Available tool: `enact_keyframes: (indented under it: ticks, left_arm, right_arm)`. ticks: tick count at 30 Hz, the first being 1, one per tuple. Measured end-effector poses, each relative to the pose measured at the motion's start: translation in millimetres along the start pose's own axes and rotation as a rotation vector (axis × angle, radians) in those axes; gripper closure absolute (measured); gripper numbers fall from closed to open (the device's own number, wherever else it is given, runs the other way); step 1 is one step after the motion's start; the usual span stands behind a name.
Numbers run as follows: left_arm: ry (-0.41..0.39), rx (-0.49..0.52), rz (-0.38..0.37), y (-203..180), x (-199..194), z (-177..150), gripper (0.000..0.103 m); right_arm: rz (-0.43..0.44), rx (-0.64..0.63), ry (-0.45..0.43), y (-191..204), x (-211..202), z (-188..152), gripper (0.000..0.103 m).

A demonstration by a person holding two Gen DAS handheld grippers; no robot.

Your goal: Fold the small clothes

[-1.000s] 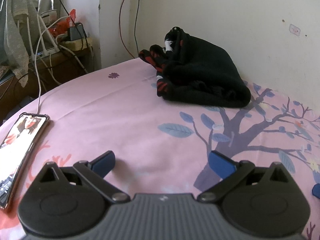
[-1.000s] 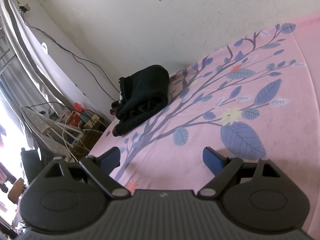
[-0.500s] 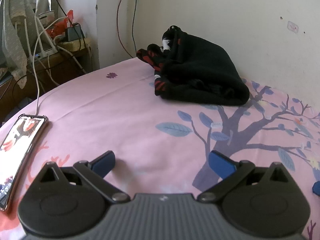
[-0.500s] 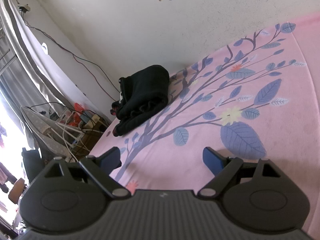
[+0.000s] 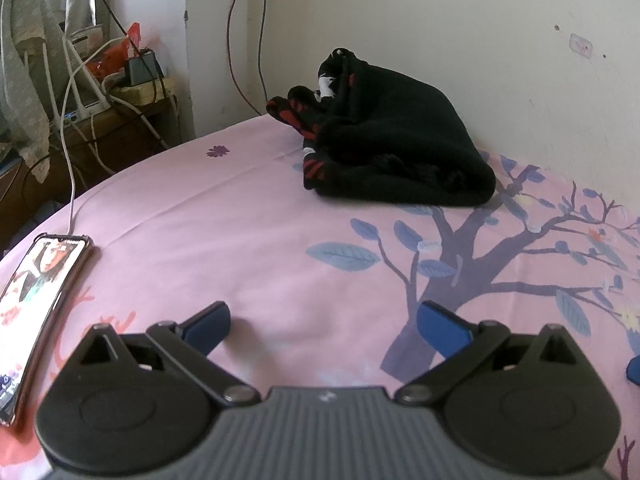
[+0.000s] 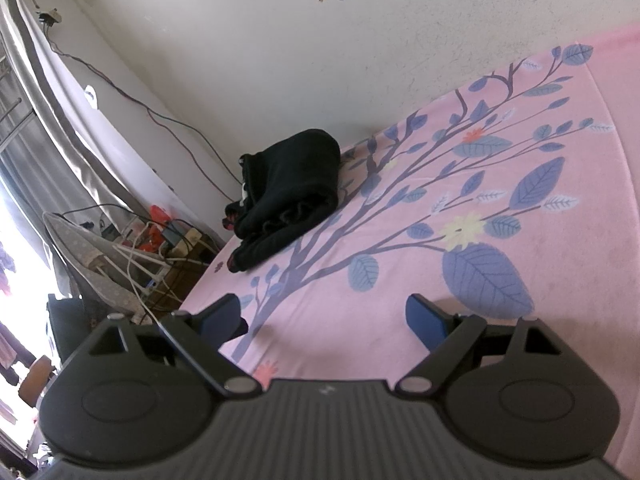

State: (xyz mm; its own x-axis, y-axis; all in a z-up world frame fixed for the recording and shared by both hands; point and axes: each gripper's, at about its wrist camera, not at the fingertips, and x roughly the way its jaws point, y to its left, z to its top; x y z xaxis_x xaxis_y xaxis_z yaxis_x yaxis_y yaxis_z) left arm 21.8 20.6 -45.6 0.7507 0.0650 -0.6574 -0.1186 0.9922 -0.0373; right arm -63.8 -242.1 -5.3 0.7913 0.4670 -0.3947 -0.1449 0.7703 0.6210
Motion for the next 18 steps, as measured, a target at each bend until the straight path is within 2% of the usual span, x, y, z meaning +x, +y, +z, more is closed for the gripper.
enact_keyframes:
  ticks: [18]
  left_arm:
    - [0.001, 0.001, 0.001, -0.9, 0.0, 0.0, 0.000]
  right_arm:
    - [0.001, 0.001, 0.000, 1.3, -0.5, -0.4, 0.022]
